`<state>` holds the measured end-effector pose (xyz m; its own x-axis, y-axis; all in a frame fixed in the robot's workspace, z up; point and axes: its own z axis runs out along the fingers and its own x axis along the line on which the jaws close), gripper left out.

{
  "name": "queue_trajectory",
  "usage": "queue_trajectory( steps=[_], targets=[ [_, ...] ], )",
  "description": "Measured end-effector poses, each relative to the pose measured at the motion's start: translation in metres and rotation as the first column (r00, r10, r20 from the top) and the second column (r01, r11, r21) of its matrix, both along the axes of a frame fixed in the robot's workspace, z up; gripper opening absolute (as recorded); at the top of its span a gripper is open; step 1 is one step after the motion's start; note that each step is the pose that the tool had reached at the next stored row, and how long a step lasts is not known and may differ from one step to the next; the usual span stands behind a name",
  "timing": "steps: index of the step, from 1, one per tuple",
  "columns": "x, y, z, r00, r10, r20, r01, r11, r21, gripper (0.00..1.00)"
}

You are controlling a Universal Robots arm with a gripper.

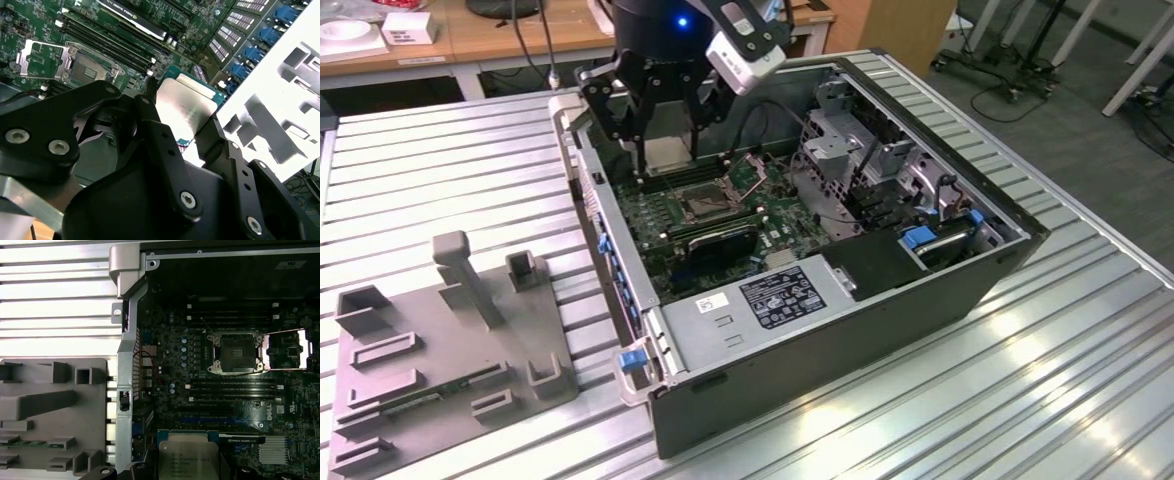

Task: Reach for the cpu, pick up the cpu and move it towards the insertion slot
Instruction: 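Pick up the cpu and move it towards the insertion slot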

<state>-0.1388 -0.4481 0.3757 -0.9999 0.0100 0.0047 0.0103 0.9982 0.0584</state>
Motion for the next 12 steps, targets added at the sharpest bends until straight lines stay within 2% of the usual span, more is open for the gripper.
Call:
queue_trajectory(
  steps=[12],
  targets=[
    [0.0053, 0.0000, 0.0000, 1.0000, 0.000, 0.0000, 0.000, 1.0000, 0.0000, 0.55]
  ],
)
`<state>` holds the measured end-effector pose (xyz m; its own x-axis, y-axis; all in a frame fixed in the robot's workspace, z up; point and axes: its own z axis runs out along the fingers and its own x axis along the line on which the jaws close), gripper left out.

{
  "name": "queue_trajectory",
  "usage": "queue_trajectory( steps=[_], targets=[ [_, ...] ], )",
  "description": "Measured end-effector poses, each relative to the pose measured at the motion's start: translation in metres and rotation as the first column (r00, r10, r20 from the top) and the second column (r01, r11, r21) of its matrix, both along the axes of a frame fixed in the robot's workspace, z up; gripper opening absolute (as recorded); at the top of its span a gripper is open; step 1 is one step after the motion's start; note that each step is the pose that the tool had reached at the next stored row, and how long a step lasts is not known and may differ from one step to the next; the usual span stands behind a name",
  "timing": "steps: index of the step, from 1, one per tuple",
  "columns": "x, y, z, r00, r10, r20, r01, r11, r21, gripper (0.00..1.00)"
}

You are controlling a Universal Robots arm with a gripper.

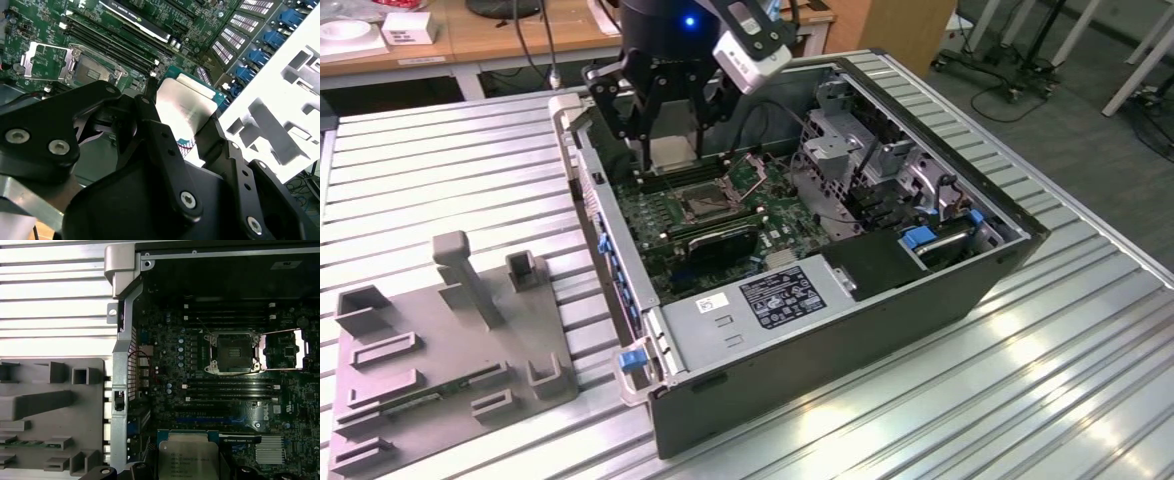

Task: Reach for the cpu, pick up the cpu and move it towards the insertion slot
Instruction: 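Pick up the cpu and move it towards the insertion slot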

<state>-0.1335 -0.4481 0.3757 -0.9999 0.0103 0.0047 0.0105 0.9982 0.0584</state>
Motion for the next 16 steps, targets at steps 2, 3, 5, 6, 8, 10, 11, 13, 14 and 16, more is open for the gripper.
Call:
queue_trajectory(
  steps=[2, 3, 5, 6, 8, 10, 11, 13, 14, 16],
  targets=[
    [0.0007, 0.0000, 0.0000, 1.0000, 0.000, 0.0000, 0.000, 1.0000, 0.0000, 0.55],
    [0.0011, 0.0000, 0.0000, 1.0000, 0.000, 0.0000, 0.000, 1.0000, 0.0000, 0.55],
    [0.0019, 0.0000, 0.0000, 1.0000, 0.000, 0.0000, 0.000, 1.0000, -0.0001, 0.55],
    [0.0023, 0.0000, 0.0000, 1.0000, 0.000, 0.0000, 0.000, 1.0000, 0.0000, 0.55],
    [0.0030, 0.0000, 0.0000, 1.0000, 0.000, -0.0001, 0.000, 1.0000, 0.0000, 0.55],
    [0.0039, 0.0000, 0.0000, 1.0000, 0.000, 0.0000, 0.000, 1.0000, 0.0000, 0.55],
    [0.0042, 0.0000, 0.0000, 1.0000, 0.000, 0.0000, 0.000, 1.0000, 0.0000, 0.55],
    [0.0050, 0.0000, 0.0000, 1.0000, 0.000, 0.0000, 0.000, 1.0000, 0.0000, 0.55],
    [0.0054, 0.0000, 0.0000, 1.0000, 0.000, 0.0000, 0.000, 1.0000, 0.0000, 0.55],
    [0.0061, 0.0000, 0.0000, 1.0000, 0.000, 0.0000, 0.000, 1.0000, -0.0001, 0.55]
  ],
)
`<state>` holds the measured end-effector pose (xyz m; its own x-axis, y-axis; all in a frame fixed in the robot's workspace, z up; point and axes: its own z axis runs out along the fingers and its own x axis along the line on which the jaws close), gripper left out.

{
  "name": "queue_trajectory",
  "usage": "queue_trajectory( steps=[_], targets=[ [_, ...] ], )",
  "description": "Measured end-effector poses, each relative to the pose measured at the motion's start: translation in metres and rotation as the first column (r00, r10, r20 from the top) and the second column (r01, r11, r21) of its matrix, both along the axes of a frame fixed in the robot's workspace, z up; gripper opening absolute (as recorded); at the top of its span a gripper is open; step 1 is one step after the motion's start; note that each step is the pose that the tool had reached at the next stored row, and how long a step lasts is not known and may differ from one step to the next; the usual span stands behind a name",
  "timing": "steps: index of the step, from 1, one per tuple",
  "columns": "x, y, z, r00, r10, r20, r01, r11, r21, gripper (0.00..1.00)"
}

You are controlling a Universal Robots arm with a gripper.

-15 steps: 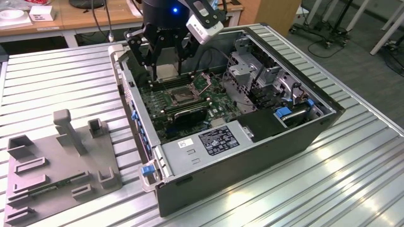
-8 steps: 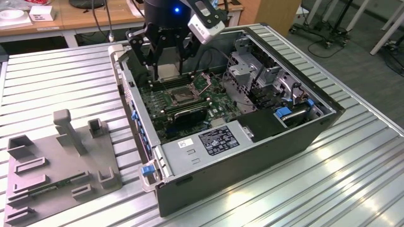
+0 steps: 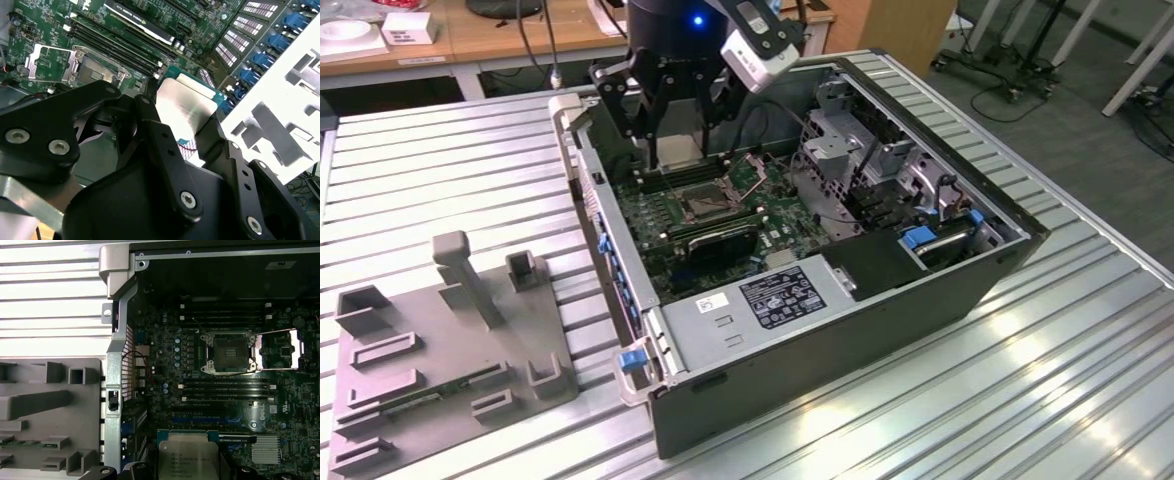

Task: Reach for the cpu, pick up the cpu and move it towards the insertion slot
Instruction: 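Pick up the cpu and move it towards the insertion slot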

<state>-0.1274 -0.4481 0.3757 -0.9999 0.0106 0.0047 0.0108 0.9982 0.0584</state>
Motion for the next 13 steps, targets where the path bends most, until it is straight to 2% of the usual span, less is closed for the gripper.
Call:
queue_trajectory(
  steps=[13],
  targets=[
    [0.0044, 0.0000, 0.0000, 1.0000, 0.000, 0.0001, 0.000, 1.0000, 0.0000, 0.55]
  ],
)
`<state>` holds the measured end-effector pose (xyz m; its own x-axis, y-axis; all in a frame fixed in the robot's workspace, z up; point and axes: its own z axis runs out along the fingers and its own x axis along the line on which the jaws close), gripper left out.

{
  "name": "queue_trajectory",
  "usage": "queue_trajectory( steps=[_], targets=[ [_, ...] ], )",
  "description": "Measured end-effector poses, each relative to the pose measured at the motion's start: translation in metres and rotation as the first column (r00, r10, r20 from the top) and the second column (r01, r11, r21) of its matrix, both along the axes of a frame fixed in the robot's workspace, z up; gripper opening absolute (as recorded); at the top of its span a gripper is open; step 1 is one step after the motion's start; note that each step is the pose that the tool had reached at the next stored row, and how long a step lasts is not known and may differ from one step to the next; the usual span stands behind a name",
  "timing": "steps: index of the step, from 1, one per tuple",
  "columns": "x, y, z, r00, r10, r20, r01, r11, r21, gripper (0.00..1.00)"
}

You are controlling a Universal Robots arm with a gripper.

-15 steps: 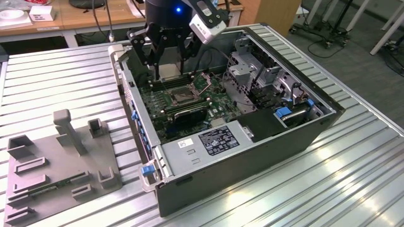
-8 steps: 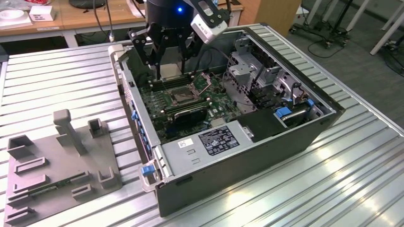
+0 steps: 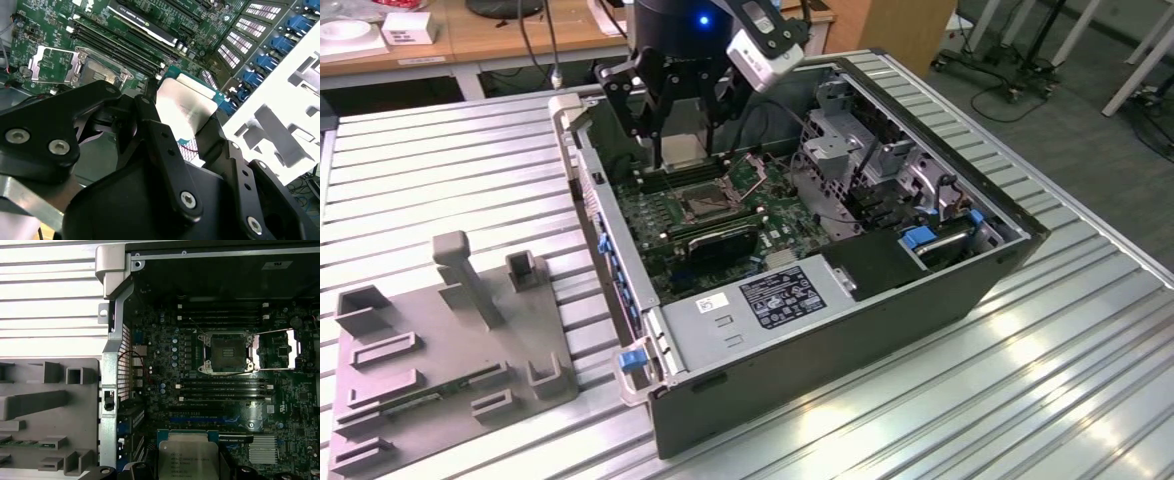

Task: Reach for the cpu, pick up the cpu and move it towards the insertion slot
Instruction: 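Pick up the cpu and move it towards the insertion slot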

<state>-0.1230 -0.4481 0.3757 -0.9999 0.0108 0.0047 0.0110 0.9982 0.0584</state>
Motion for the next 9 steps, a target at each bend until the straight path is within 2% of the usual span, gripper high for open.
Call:
queue_trajectory(
  steps=[9],
  targets=[
    [0.0037, 0.0000, 0.0000, 1.0000, 0.000, 0.0000, 0.000, 1.0000, 0.0000, 0.55]
  ],
)
